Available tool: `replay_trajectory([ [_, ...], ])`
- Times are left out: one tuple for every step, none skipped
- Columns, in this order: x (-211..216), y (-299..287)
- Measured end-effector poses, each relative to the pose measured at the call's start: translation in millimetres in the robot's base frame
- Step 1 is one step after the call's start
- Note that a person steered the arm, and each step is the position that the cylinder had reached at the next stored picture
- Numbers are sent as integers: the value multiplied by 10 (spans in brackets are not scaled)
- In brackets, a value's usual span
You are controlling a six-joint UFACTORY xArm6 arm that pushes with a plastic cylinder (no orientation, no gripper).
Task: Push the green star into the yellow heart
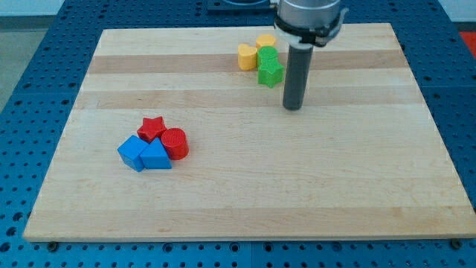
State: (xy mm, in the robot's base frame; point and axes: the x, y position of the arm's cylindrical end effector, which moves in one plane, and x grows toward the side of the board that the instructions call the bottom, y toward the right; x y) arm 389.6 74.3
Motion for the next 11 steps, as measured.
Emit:
replay_trajectory([
  [-37,0],
  [-151,0],
  [-451,0],
  [-451,0],
  [-457,-8],
  [-458,-136],
  [-458,-279],
  [-458,-409],
  [-458,-535],
  [-445,93],
  [-442,305],
])
